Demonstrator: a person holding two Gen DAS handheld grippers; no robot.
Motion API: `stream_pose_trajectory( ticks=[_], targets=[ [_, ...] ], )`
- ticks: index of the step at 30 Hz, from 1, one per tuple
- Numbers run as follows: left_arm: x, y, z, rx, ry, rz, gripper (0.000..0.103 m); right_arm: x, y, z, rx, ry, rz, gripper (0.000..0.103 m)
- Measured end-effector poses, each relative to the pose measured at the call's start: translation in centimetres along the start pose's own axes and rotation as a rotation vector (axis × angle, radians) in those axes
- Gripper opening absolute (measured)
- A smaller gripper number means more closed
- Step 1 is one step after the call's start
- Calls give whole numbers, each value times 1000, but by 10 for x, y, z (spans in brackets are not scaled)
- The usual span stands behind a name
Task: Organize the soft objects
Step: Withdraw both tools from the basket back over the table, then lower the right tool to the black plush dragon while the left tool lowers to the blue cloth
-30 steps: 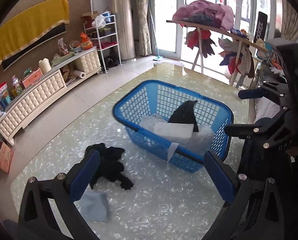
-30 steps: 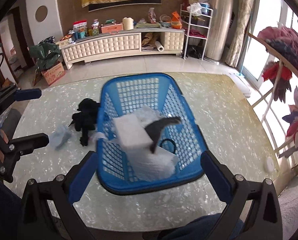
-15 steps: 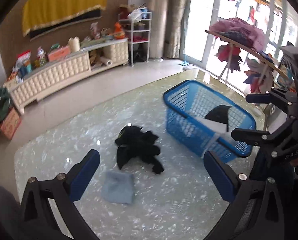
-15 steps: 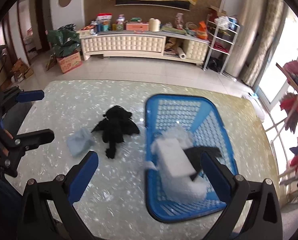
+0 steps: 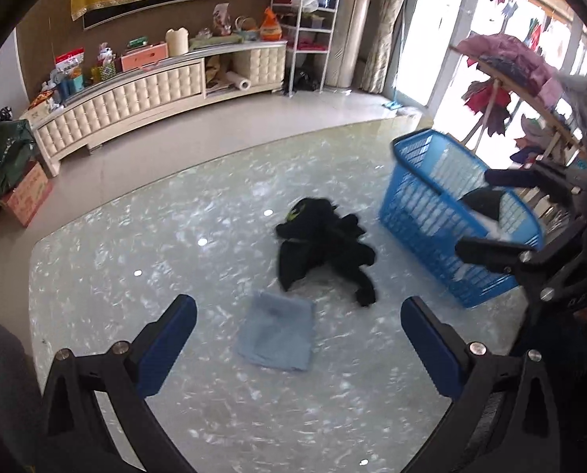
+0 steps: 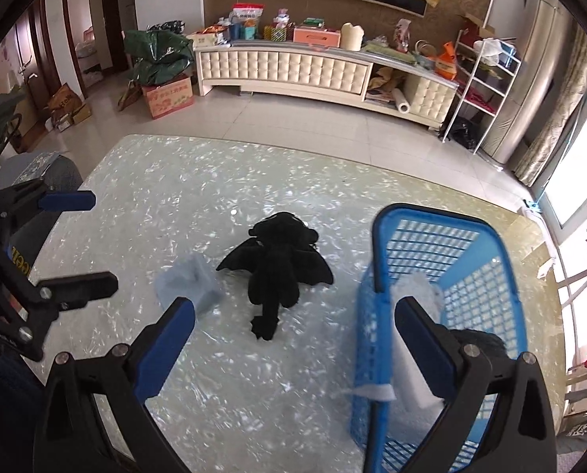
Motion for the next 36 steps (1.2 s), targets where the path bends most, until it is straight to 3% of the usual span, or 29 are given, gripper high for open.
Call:
stream_pose_trajectory(
  ticks=[3,7,14,18,36],
  targets=[
    [9,-12,10,-36,-12,23,103,-4,-11,6,-12,5,10,102],
    [19,-28,18,-13,4,70,103,-9,-27,14,-26,27,24,96],
    [27,-43,30,-30,31,106,103,-6,-47,22,-51,46,71,95],
    [33,-60,38,-39,50,139,103,-8,-62,27,-62,58,93,90],
    [63,-120,47,-20,45,279,103,8,-125,20,-51,23,214,90]
  ],
)
Point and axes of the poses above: each gripper's, at about its wrist camera, not at the fingertips, and y roughly against the way its jaws point, z to its left, x to its underside, the point moved 4 cm from there along -y, roughly the way its jaws point, and after that the axes turned 9 degrees about -z, right-handed, at the moved point
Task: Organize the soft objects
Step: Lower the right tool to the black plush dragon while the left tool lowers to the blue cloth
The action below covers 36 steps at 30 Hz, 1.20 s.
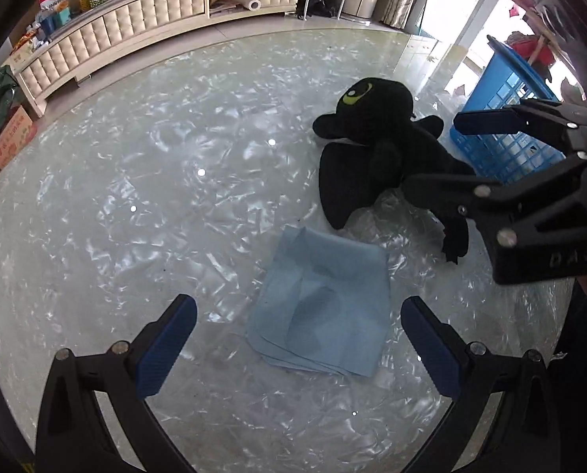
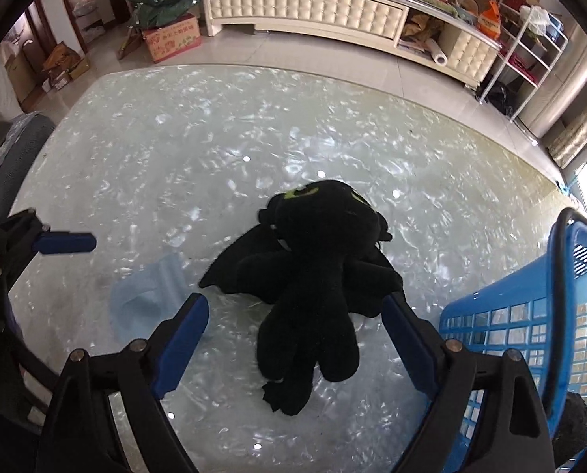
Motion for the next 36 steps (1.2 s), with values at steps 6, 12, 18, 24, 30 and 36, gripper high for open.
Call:
stream_pose_trajectory(
  ticks=[6,12,18,24,30,36],
  targets=[
    [-2,-9,5,-2,18,7,103,1,-19,-9,39,-42,43,90],
    [-3,-21,4,16,21,61,77,2,-34,-15,37,-92,97,85],
    [-4,-21,5,-28,5,57,26,13,-45,-24,2,-157,127,51],
    [-1,-21,6,-37,-20,45,5,19,-37,-22,9,-146,104,44],
    [3,-16,13,3,31,57,3,24,-20,-18,10,-140,81,43],
    [0,12,10,7,-4,2,3,27,6,-12,22,-117,44,43]
  ],
)
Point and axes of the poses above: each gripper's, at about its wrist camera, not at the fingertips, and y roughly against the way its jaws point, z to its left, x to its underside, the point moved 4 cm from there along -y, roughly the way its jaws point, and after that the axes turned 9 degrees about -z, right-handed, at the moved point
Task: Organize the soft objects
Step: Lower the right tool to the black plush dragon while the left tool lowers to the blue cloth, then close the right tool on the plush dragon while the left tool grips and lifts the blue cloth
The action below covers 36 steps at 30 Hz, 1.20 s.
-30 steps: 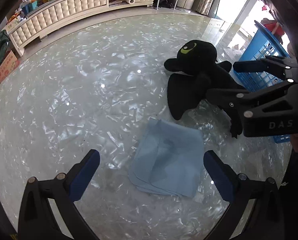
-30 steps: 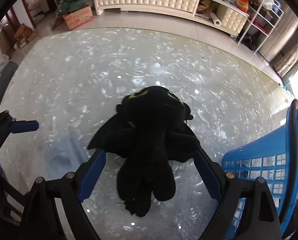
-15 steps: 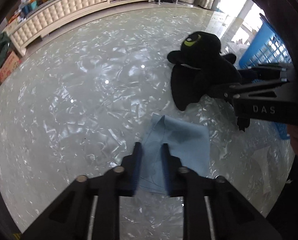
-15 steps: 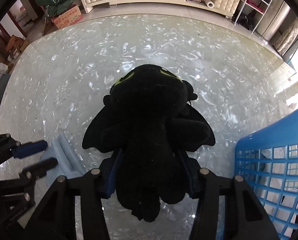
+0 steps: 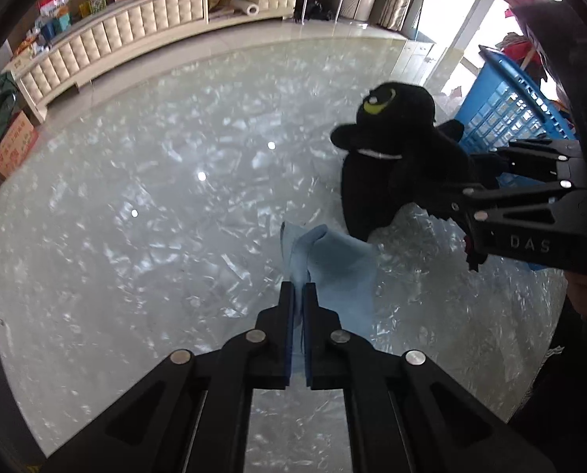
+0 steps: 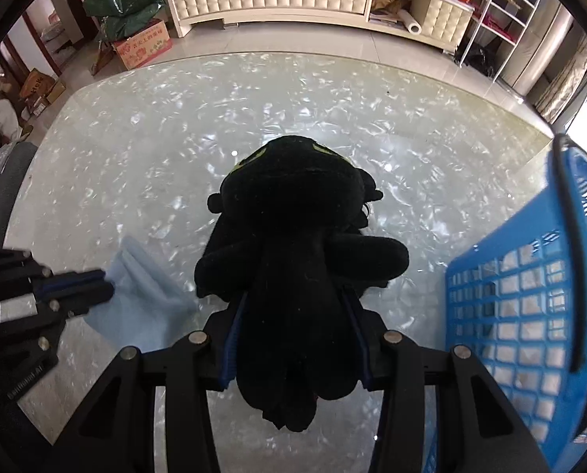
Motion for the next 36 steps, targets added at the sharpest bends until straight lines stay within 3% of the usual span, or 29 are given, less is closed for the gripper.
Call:
stream_pose_trajectory(
  ticks=[13,21,36],
  targets=[
    [-10,67,-16,-16,-77,-129,3,13,67,10,10,-5,-82,43],
    [-16,91,-37,-18,-119,-160,3,18,94,19,11,15,-119,43],
    [-25,121,-96,9,-206,-232,3,42,150,-15,-7,-11,-182,44]
  ],
)
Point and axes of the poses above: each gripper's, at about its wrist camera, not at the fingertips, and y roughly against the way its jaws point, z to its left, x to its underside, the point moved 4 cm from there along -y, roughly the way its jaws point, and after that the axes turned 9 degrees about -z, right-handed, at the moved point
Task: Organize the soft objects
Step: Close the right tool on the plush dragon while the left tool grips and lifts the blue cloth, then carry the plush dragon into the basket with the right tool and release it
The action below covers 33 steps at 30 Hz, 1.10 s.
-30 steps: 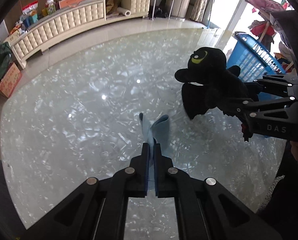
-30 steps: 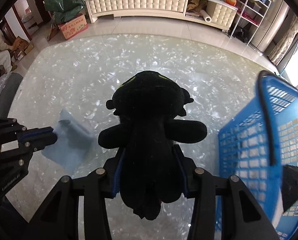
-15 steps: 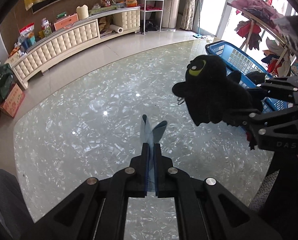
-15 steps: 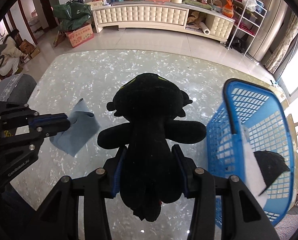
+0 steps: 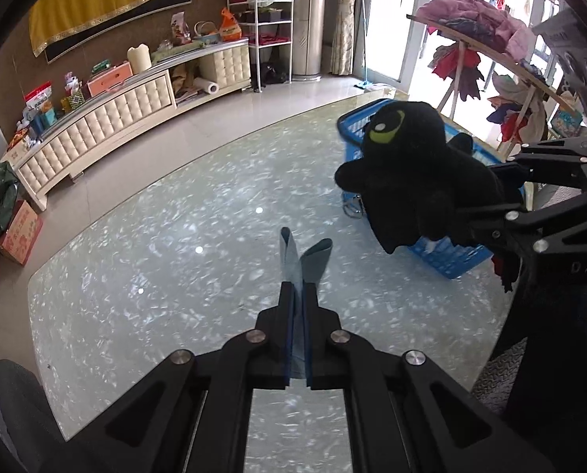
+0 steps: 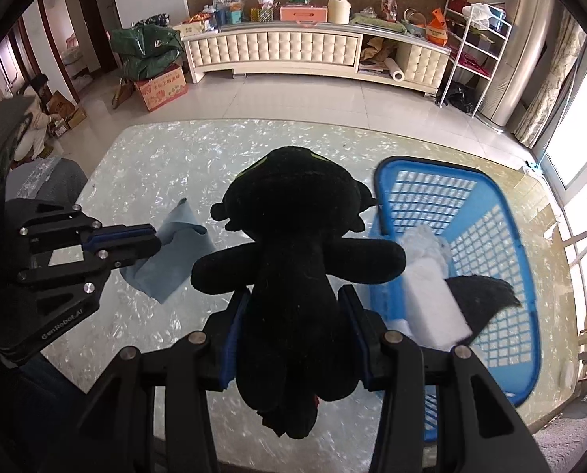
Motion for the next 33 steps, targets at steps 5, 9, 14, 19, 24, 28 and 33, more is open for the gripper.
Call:
stream_pose_trajectory(
  ticks=[5,9,14,19,24,28,33],
  targets=[
    [-8,3,-20,27,3,-12,3,4,18,-14,22,-7,-26,44],
    [-20,-2,-37,56,-2,-15,3,5,26,-30,50,-30,-43,44],
    [-36,-8,-50,69,-4,-32,3,3,30,-51,95,-70,-68,44],
    [-43,-17,-59,82,-9,-27,3,0,33,-67,132,-97,-79,44],
    [-38,-25,-61,86,-20,-1,3,-3,15,-81,159,-109,-66,44],
    [-34,-32,-58,71,-19,21,3,-1,-8,-92,187,-113,-29,44],
    [-34,-39,-55,73,-14,34,3,8,-39,-101,197,-126,29,44]
  ],
)
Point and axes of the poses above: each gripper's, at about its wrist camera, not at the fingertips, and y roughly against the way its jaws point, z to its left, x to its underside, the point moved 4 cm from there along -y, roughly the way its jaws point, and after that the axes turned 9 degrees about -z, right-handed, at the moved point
